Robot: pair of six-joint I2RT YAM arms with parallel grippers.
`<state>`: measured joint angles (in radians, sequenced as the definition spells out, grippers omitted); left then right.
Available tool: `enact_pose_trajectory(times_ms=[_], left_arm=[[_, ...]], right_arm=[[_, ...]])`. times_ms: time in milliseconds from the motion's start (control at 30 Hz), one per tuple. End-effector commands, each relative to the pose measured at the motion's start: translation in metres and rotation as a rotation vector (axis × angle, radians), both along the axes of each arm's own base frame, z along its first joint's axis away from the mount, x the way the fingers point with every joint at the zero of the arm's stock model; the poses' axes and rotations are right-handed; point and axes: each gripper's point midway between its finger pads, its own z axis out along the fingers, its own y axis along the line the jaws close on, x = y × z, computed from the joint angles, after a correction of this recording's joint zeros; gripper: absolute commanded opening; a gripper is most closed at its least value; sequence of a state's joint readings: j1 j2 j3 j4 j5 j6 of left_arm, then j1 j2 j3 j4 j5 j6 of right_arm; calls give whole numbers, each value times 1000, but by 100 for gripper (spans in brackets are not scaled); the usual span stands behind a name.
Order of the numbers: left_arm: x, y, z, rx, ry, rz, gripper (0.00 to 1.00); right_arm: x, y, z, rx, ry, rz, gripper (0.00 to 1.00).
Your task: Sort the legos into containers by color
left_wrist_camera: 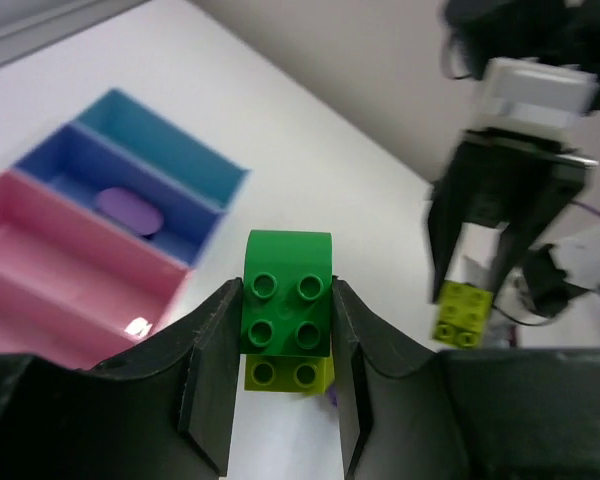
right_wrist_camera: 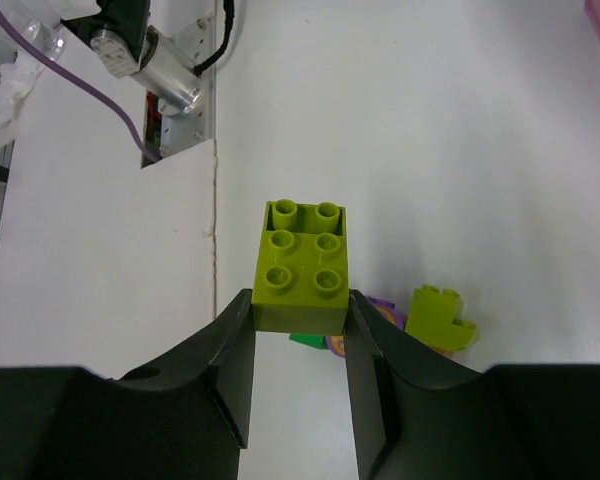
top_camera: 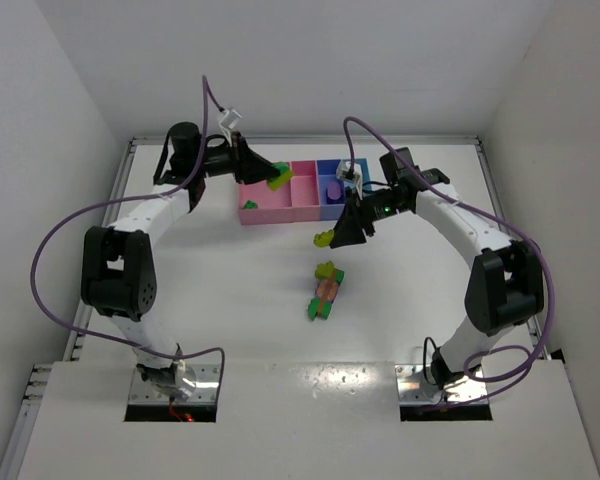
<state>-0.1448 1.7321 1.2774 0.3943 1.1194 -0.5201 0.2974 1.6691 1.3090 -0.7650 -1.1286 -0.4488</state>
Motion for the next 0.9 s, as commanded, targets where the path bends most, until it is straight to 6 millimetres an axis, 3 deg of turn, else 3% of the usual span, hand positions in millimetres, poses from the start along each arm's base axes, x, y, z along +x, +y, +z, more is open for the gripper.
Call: enact_pose_trajectory(times_ms=[0,133,200,300,333,400,433,467,533,600,700,867], left_arm=[[24,14,-14,120,-75,129,13],[15,16,-19,140,-75,124,13],[9,16,-23,125,-45,128,13],[-2,13,-19,115,-57,121,13],[-7,14,-18,115,-58,121,13],[-10,15,-20,114,-50,131,13],[-15,16,-14,110,-64,132,13],[-17,18,-17,116,-57,148,13],[-17,22,-16,125,-71,182,13],[-20,27,-11,131,-86,226,13],[-23,33,-1,149,-132,266,13],[-29,38,4,172,-157,291,13]], right_arm=[[-1,3,11,28,-78,26,0],[7,1,8,21,-68,1,0],[21,-2,3,-8,-70,-52,0],[66,-18,-7,-47,16,-287,0],[97,-30,-7,-47,18,-407,0],[121,-34,-3,-39,-1,-467,0],[137,-33,9,-30,-49,-482,0],[146,-35,1,-55,-43,-497,0],[166,-29,5,-67,-81,-547,0],[182,-24,-8,-77,-32,-610,0],[223,-44,-20,-160,-58,-815,0],[250,-76,-35,-271,-90,-994,0]])
